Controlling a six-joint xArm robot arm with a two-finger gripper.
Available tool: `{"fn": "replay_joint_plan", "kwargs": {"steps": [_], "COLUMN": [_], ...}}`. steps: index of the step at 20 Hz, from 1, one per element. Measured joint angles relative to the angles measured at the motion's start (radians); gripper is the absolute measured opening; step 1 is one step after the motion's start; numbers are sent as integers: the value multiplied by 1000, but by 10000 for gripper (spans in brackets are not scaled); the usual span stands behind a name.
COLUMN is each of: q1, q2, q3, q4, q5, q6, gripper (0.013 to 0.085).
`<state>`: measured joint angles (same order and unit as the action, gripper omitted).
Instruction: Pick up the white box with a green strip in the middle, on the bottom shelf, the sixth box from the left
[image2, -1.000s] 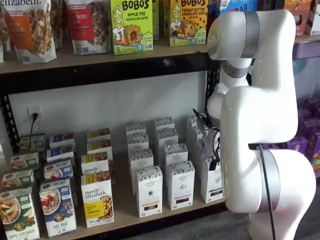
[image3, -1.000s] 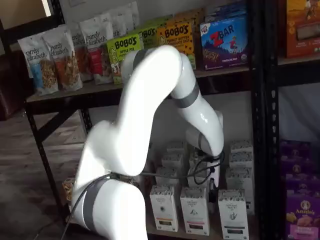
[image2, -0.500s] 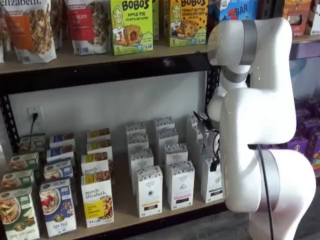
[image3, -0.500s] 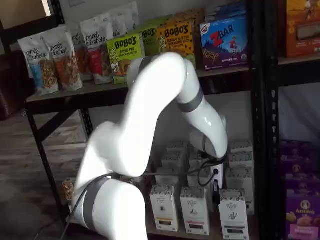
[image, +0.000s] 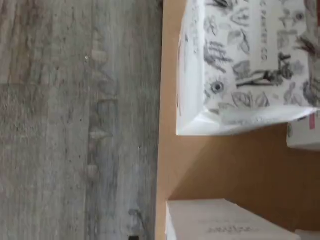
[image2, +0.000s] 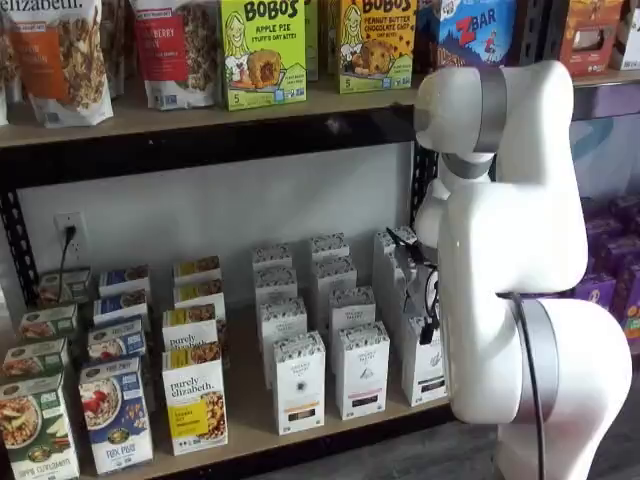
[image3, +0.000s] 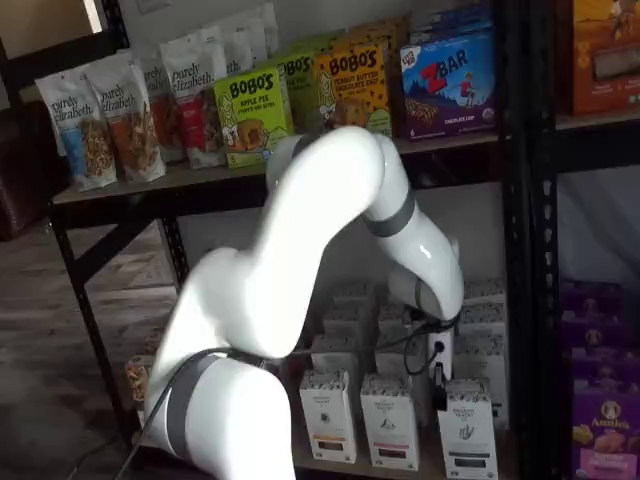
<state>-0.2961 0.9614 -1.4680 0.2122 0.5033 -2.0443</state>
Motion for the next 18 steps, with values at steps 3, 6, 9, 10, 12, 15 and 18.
{"fn": "replay_joint_plan", "kwargs": {"steps": [3,6,9,10,12,15,18], "q1": [-6,-11,-15,-16,-18,-19,-20], "q2": [30,52,68,75,88,98,97], "q3": [-40,-60,-75,-87,-106,-114,-94], "q4": [-18,-97,-153,-196,-255,-293,-264], "q5": [13,5,12,30,67,89,50], "q6": [11,73,118,154,204,235,209], "gripper": [850,850,850,850,850,850,850]}}
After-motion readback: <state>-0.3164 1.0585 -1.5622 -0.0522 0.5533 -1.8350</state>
